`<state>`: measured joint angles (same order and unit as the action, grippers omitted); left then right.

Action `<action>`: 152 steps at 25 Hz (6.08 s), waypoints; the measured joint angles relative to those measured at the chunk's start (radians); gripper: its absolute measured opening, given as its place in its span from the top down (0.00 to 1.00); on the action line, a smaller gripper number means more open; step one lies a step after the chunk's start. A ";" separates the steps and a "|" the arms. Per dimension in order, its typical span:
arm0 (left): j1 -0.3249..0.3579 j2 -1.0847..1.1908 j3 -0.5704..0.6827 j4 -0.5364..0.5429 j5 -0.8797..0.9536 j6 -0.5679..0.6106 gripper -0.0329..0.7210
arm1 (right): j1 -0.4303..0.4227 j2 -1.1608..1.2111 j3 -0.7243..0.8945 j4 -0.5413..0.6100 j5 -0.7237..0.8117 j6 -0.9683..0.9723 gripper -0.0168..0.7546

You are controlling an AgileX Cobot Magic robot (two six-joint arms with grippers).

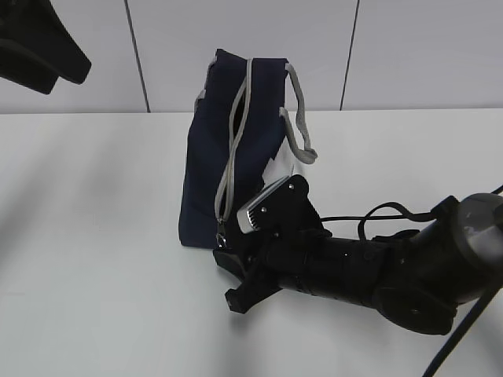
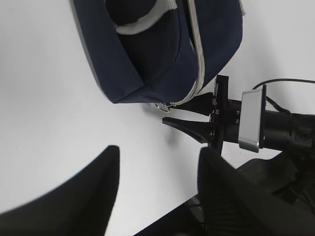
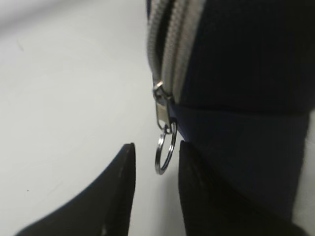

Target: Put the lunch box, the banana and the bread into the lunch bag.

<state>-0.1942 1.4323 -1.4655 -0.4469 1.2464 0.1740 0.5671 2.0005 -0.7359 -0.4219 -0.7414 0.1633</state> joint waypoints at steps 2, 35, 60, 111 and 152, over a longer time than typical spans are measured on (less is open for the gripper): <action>0.000 0.000 0.000 0.000 0.000 0.000 0.47 | 0.000 0.000 0.000 0.002 0.000 0.000 0.71; 0.000 0.000 0.000 0.001 0.000 0.000 0.47 | 0.000 -0.055 0.038 -0.045 0.026 0.002 1.00; 0.000 0.000 0.000 -0.018 0.000 0.000 0.47 | 0.000 -0.288 0.058 -0.049 0.030 -0.002 1.00; 0.000 0.002 0.000 -0.024 -0.061 0.085 0.47 | -0.216 -0.289 -0.437 -0.722 0.248 0.721 1.00; 0.000 0.364 0.000 -0.430 -0.260 0.551 0.63 | -0.289 -0.147 -0.681 -1.109 0.131 1.186 1.00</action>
<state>-0.1942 1.7960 -1.4655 -0.8766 0.9862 0.7254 0.2777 1.8530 -1.4171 -1.5305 -0.6102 1.3496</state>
